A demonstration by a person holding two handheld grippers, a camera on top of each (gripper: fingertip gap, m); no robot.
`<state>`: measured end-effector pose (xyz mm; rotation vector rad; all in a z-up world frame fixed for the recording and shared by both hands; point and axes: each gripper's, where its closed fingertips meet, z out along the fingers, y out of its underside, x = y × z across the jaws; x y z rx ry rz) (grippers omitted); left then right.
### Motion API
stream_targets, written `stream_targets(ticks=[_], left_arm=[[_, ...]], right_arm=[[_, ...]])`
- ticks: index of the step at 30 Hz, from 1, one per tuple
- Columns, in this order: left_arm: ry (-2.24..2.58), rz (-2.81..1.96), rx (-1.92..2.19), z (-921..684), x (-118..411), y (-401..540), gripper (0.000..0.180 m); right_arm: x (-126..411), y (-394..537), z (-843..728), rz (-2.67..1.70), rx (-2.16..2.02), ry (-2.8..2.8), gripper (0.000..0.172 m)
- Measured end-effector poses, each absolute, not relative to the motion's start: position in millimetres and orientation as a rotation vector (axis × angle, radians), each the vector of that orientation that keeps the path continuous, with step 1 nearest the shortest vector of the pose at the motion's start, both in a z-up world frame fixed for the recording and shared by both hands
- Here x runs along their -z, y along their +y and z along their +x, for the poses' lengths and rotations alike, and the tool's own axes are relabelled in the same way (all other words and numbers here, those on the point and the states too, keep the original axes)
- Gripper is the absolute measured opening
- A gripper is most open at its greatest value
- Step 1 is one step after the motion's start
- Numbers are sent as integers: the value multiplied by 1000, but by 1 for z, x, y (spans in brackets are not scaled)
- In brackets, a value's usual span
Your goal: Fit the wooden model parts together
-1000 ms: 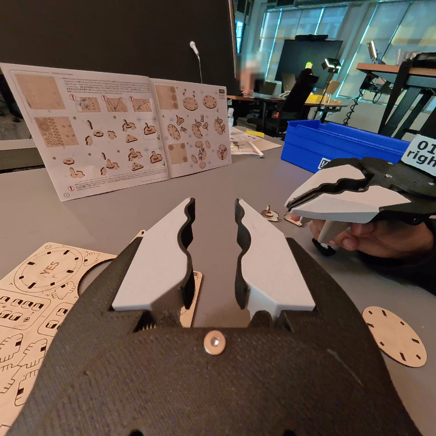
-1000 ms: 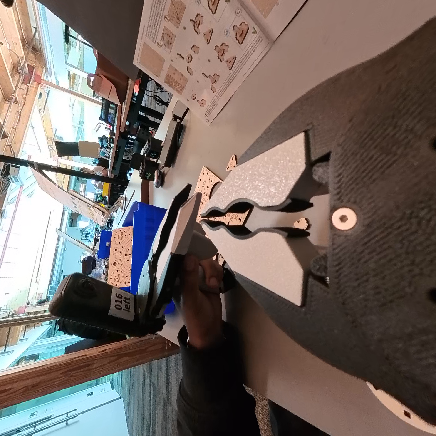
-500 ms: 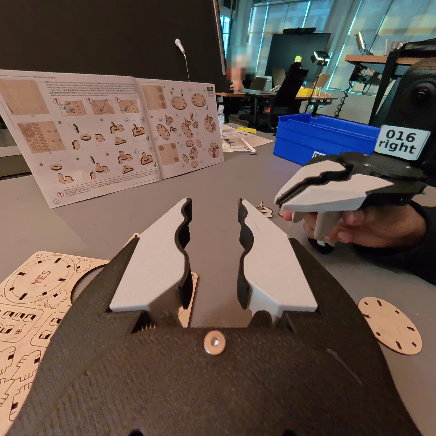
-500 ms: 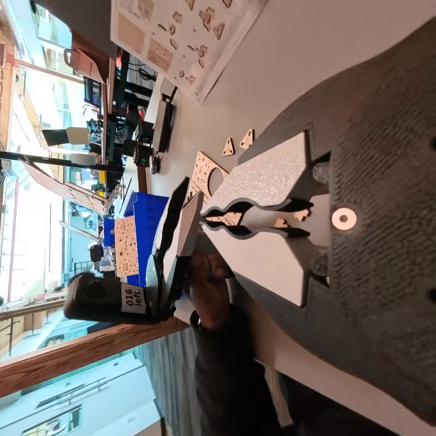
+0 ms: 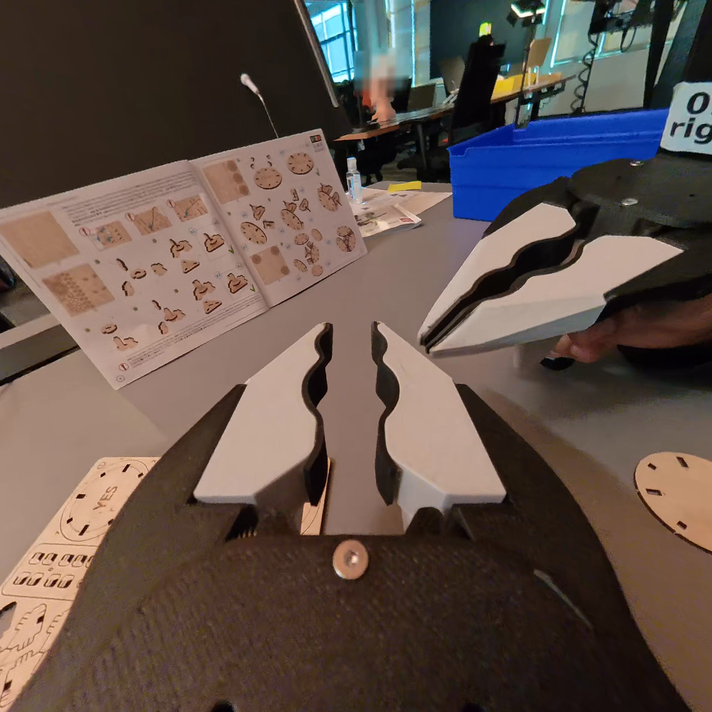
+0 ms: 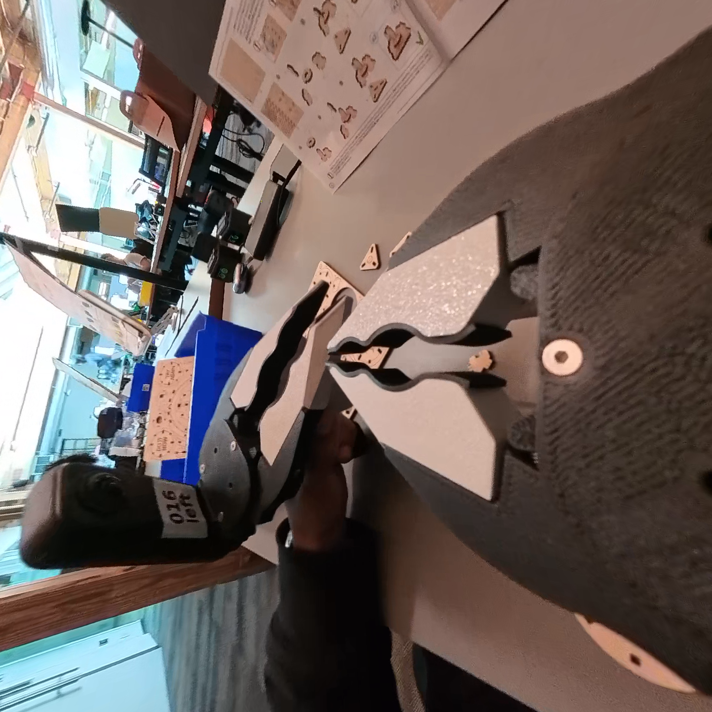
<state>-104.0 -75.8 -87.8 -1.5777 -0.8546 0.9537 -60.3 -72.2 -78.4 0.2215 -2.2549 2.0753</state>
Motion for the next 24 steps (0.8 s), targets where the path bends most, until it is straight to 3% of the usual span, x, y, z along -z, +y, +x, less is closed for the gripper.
stream_targets(ticks=[24], left_arm=[[-903,-1395,-1004,-91,71,-104,18]], right_arm=[[89,-78,-34,287,-2111,-2375,4]])
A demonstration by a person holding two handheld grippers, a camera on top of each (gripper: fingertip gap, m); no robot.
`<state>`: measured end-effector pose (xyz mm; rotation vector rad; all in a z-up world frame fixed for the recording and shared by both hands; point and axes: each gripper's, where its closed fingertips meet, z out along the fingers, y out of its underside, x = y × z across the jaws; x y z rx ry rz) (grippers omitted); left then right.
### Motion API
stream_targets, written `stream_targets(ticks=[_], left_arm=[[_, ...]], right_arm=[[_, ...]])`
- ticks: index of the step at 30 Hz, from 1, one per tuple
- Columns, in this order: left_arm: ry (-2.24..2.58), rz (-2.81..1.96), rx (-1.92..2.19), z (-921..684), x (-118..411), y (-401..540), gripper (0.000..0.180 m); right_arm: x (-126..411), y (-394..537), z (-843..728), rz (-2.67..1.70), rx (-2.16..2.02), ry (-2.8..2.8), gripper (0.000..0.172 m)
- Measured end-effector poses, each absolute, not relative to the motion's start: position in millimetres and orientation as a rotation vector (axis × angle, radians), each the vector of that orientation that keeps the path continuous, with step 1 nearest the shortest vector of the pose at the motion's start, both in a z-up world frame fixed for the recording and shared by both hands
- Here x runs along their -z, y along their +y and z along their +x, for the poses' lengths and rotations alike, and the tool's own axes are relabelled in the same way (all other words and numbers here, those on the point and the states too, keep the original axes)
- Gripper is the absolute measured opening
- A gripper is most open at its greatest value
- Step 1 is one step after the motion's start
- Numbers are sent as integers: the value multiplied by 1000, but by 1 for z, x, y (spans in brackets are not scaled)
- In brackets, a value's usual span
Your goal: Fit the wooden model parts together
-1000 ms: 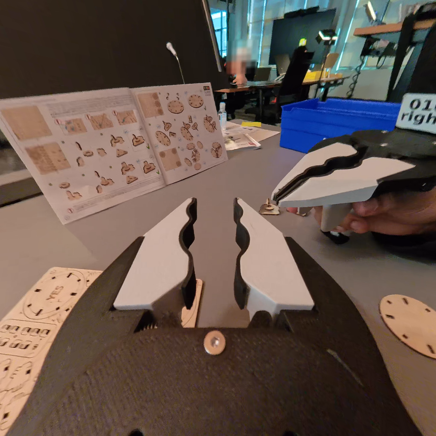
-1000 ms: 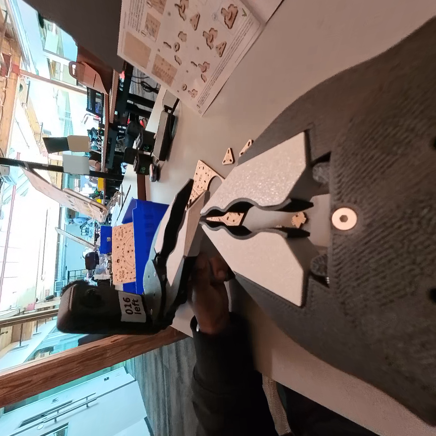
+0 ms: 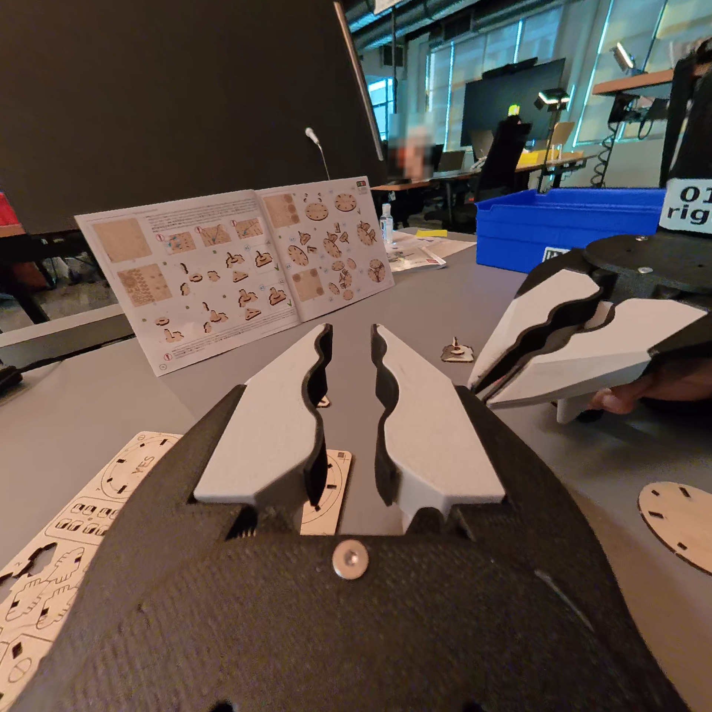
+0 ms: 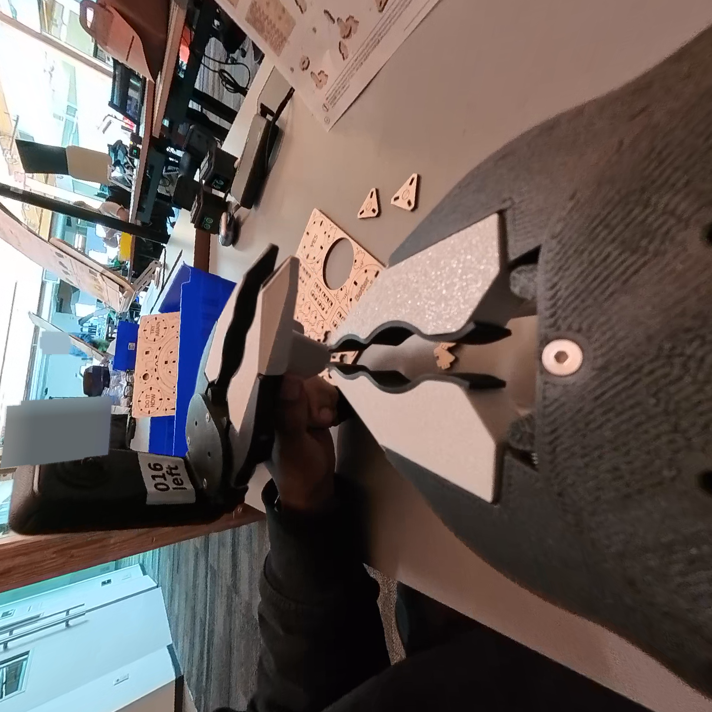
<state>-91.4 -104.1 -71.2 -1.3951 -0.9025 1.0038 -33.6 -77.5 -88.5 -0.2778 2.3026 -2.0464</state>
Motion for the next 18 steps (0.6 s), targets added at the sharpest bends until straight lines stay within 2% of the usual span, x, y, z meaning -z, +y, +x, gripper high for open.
stream_targets(ticks=[18], left_arm=[[-948,-1396,-958,-98,75,-107,20]], right_arm=[[89,-77,-42,-258,2062,2328,4]])
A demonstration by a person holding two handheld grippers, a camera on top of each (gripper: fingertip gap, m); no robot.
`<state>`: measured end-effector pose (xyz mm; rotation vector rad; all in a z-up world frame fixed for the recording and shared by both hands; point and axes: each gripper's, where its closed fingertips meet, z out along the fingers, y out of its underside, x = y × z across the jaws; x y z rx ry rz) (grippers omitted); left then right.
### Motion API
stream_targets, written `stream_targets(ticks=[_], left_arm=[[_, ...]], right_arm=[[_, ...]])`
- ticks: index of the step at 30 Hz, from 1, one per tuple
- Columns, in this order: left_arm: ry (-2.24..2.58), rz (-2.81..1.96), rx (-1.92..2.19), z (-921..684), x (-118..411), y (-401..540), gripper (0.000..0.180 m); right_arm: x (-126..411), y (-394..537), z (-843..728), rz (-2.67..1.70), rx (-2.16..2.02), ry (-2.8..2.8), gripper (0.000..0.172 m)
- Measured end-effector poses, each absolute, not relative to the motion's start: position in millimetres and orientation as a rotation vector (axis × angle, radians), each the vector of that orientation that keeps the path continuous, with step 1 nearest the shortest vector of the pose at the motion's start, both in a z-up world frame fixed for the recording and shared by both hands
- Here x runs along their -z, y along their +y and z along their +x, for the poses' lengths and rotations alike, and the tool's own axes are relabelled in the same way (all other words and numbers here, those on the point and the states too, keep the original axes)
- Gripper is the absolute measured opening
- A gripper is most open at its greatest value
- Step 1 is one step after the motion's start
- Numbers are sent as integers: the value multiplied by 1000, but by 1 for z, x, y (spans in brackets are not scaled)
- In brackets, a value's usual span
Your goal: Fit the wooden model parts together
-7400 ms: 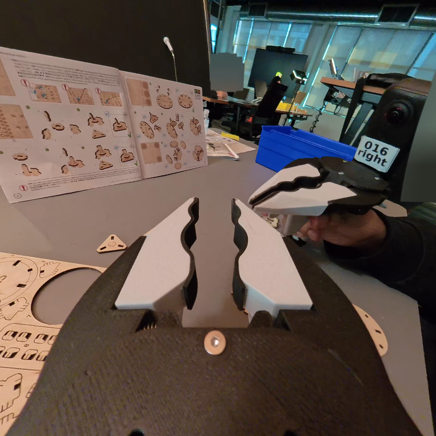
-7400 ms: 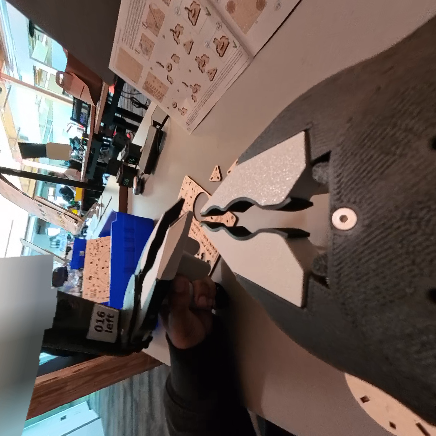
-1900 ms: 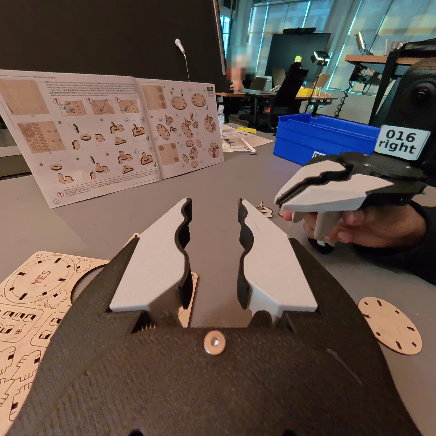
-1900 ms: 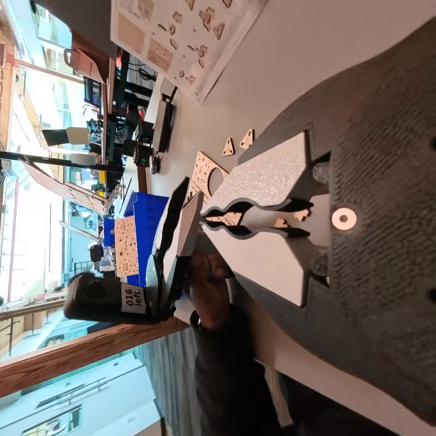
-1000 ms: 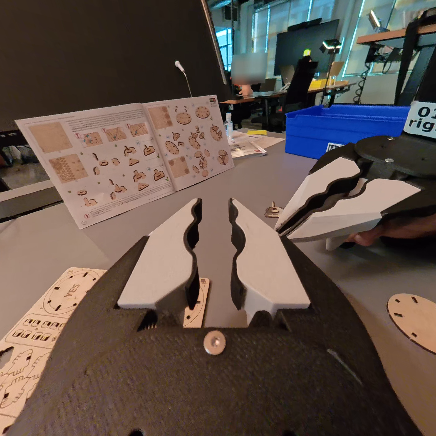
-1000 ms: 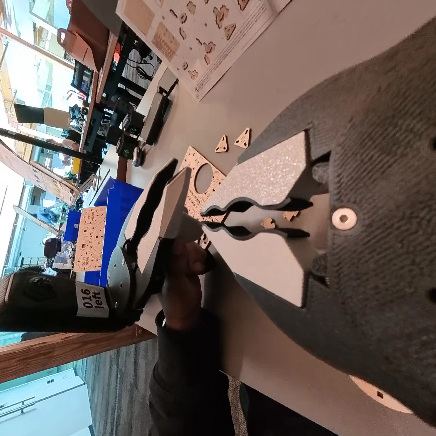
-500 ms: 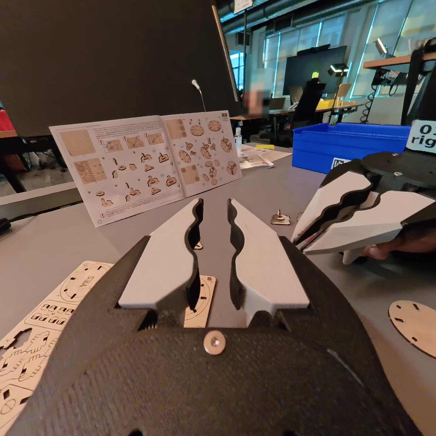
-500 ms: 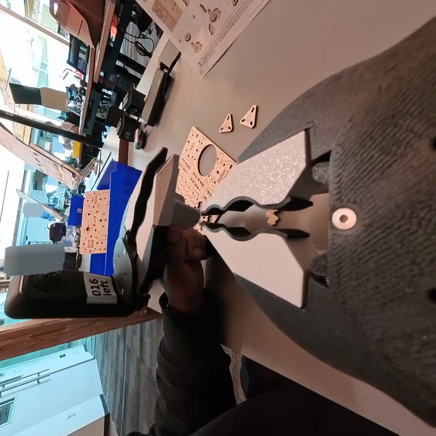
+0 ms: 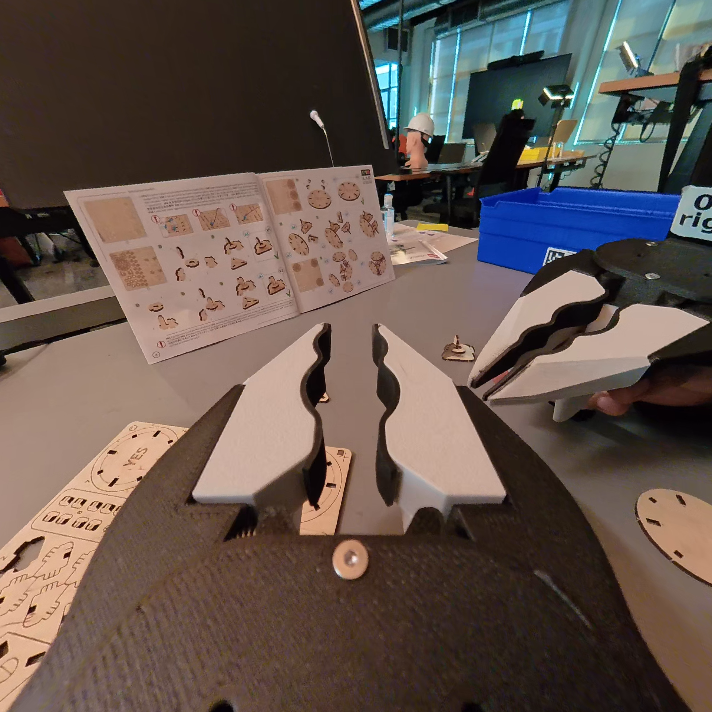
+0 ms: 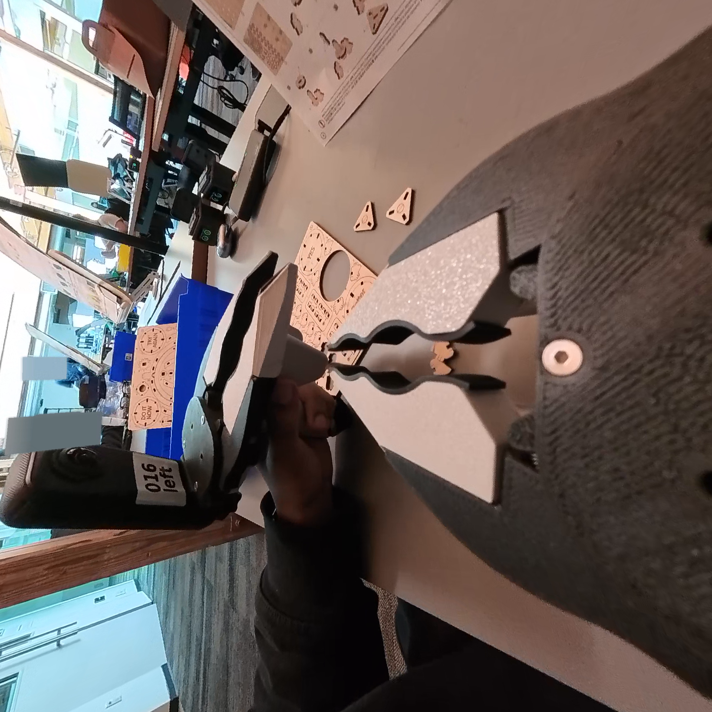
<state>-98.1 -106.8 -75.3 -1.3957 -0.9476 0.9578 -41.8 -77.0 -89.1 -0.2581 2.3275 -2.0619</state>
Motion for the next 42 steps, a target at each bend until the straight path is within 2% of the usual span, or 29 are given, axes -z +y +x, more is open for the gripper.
stream_targets(ticks=[17,19,24,26,29,42], left_arm=[[-1043,-1277,-917,-100,73,-129,21],[-1152,-1249,-938,-99,72,-160,19],[-1377,-1100,-930,-49,25,-256,23],[-1510,-1234,-866,-28,32,-268,20],[-1738,-1537,-846,2,64,-279,27],[-1550,-1700,-755,-22,76,-220,31]], right_arm=[[91,-77,-44,-276,2071,2362,4],[91,-77,-45,-283,2076,2374,4],[92,-76,-50,-279,2093,2398,3],[91,-76,-51,-269,2093,2393,3],[89,-76,-51,-271,2120,2381,1],[84,-72,-69,-242,2192,2422,1]])
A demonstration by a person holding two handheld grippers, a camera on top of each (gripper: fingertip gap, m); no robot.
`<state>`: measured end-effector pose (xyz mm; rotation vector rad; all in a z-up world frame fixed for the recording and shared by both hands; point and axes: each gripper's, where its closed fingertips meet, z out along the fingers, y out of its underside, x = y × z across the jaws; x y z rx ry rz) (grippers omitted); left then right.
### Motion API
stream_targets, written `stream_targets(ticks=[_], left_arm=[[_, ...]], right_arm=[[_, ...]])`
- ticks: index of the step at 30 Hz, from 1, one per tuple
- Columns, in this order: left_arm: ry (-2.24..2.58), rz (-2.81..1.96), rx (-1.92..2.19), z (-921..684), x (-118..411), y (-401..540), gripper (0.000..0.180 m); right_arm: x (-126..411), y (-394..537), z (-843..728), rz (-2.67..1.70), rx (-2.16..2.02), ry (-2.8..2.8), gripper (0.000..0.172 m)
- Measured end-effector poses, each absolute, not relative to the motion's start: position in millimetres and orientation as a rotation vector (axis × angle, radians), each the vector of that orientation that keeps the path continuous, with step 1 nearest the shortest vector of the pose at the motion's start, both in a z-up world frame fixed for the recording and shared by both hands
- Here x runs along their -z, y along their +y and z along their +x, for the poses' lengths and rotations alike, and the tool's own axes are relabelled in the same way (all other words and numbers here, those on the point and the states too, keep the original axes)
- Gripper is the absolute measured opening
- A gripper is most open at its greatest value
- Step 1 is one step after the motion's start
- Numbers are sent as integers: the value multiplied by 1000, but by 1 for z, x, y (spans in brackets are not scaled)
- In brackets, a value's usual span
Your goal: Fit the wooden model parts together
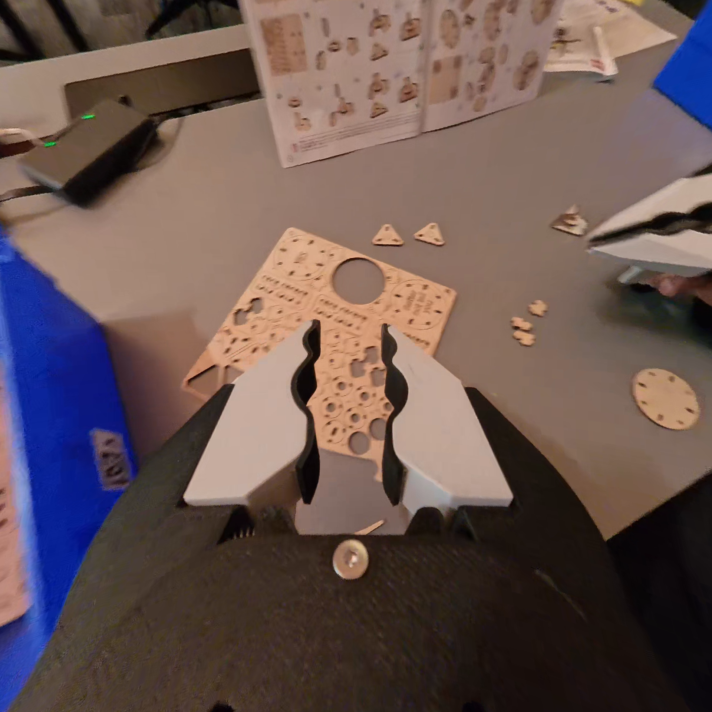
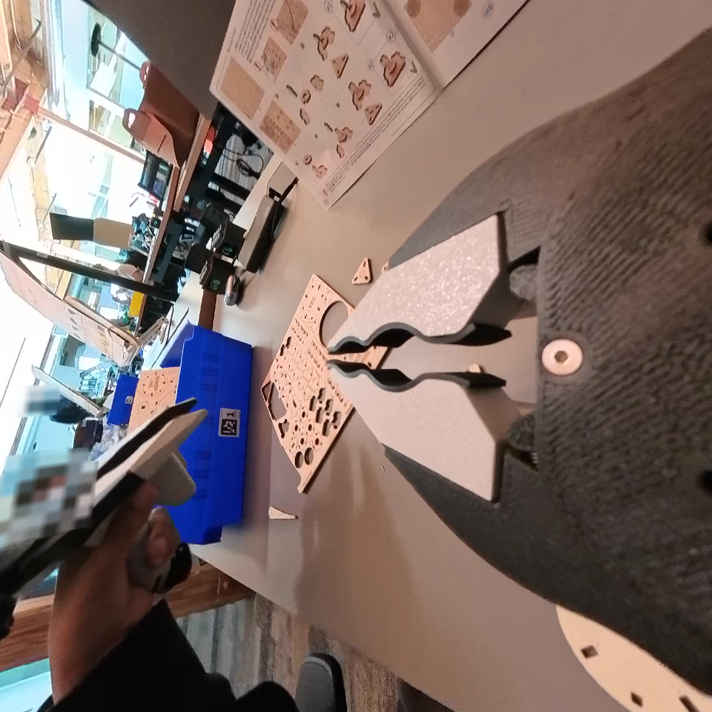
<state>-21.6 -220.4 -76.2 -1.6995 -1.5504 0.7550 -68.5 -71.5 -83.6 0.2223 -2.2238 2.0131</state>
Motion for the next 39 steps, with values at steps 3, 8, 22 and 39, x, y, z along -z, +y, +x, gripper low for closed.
stream_targets(ticks=[3,8,22,39], left_arm=[[-1435,-1742,-609,-31,84,-180,29],[-1333,-1837,-437,-45,112,-126,28],[-1248,-1957,-256,-55,163,-71,30],[-1241,-2012,-317,-60,174,-66,5]], right_arm=[[76,-66,-82,160,-2012,-2175,0],[59,-54,-102,43,-2073,-2097,0],[53,-46,-120,-37,-2103,-2061,0],[53,-48,-114,-10,-2107,-2073,0]])
